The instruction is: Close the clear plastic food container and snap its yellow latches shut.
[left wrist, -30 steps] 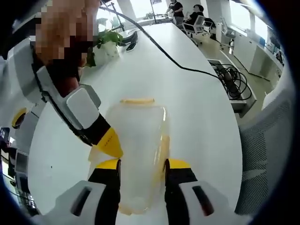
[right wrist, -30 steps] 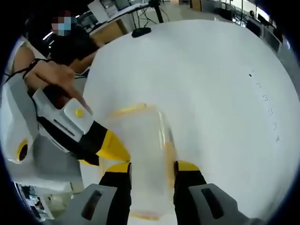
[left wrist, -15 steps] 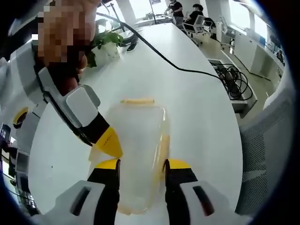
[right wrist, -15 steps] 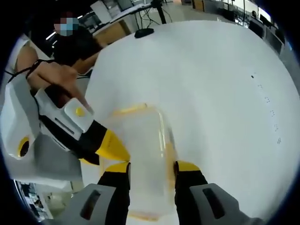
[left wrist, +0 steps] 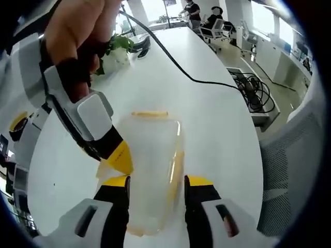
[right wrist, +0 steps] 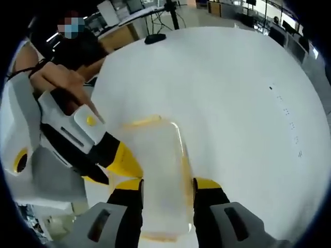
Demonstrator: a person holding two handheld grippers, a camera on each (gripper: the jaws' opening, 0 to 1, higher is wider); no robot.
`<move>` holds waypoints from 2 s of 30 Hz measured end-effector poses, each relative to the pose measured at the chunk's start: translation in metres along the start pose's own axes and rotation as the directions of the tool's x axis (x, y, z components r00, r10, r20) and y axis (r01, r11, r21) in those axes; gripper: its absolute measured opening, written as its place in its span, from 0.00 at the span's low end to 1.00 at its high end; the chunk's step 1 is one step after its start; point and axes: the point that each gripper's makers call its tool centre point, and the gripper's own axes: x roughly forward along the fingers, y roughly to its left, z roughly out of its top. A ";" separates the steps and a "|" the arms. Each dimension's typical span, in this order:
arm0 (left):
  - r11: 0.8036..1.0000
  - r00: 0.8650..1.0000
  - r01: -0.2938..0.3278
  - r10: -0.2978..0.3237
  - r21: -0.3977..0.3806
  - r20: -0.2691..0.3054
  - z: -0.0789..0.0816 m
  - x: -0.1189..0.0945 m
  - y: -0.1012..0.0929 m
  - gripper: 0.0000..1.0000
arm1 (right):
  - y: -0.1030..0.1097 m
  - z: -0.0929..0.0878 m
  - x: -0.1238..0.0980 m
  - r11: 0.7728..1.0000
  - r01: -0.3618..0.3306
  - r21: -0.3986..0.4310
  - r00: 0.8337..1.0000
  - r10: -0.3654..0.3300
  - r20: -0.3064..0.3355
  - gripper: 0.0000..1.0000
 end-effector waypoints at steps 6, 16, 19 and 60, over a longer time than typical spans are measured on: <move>0.999 0.999 0.039 -0.039 0.013 -0.023 -0.003 -0.002 -0.002 0.49 | 0.003 -0.004 -0.003 0.999 0.022 -0.029 1.000 -0.022 -0.007 0.46; 0.998 0.997 0.068 -0.068 0.002 -0.026 -0.007 -0.008 0.001 0.61 | 0.007 -0.010 -0.011 0.998 0.053 -0.030 0.998 -0.053 0.019 0.51; 0.997 0.997 0.071 -0.071 0.001 -0.031 -0.009 -0.008 0.003 0.64 | 0.011 -0.013 -0.013 0.998 0.059 -0.036 0.998 -0.058 0.015 0.52; 0.992 0.984 0.120 -0.113 0.045 -0.137 -0.036 0.004 0.025 0.80 | 0.033 -0.055 -0.005 0.971 0.205 -0.123 0.978 -0.208 -0.011 0.77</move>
